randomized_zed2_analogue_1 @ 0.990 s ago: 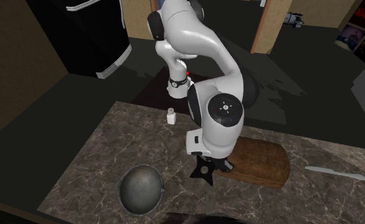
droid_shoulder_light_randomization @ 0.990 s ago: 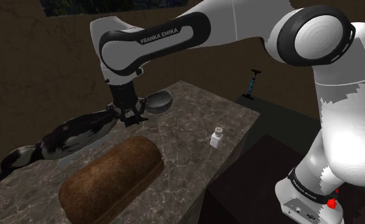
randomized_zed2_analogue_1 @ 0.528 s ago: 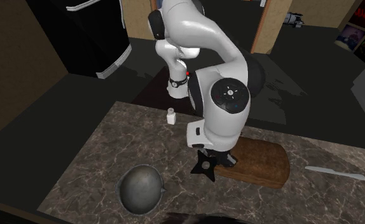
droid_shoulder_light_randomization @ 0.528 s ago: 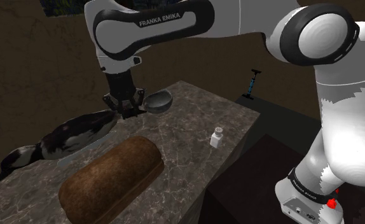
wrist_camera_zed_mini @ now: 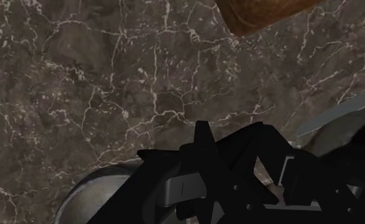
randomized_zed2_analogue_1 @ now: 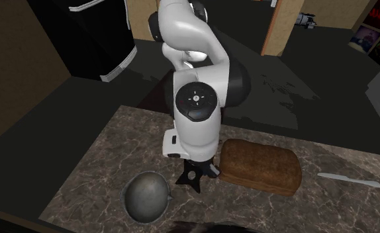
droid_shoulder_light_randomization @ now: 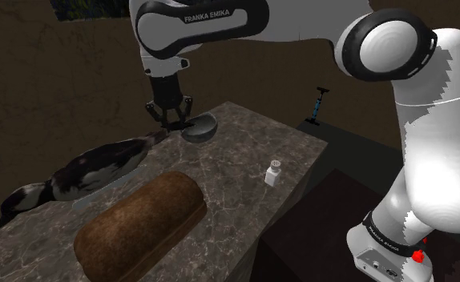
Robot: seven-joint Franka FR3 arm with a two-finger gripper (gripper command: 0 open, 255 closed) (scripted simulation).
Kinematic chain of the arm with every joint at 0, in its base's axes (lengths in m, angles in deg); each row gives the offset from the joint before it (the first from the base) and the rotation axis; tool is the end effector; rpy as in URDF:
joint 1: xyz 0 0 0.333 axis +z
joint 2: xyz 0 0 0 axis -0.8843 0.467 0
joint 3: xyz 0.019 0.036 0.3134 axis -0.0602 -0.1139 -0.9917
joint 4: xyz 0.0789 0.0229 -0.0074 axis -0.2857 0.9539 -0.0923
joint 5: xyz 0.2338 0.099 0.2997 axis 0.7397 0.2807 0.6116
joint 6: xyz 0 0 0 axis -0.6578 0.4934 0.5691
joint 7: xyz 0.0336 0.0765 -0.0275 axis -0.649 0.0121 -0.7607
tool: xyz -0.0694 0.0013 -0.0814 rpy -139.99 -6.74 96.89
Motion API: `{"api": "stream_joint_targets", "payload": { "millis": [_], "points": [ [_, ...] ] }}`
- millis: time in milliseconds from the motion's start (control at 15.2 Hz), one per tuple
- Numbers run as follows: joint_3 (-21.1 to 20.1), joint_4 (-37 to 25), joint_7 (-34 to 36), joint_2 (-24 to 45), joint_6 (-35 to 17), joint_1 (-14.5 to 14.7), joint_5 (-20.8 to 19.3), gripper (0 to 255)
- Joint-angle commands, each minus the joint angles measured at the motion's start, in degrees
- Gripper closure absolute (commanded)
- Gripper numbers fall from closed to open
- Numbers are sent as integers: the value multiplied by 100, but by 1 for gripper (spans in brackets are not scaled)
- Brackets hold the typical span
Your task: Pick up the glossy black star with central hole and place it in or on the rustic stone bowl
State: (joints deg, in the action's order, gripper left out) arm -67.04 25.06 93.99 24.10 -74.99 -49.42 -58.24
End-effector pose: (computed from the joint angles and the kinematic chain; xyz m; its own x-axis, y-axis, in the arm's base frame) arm 0.6118 0.3319 0.4489 0.9144 -0.3769 -0.1477 -0.3749 -0.9261 0.0427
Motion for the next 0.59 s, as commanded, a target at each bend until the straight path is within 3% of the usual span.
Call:
{"api": "stream_joint_targets", "payload": {
  "millis": [0,528],
  "points": [
    [64,-150,-237,59,105,-158,-13,255],
    [332,-1498,-1073,783,761,-582,-164,255]
  ]
}}
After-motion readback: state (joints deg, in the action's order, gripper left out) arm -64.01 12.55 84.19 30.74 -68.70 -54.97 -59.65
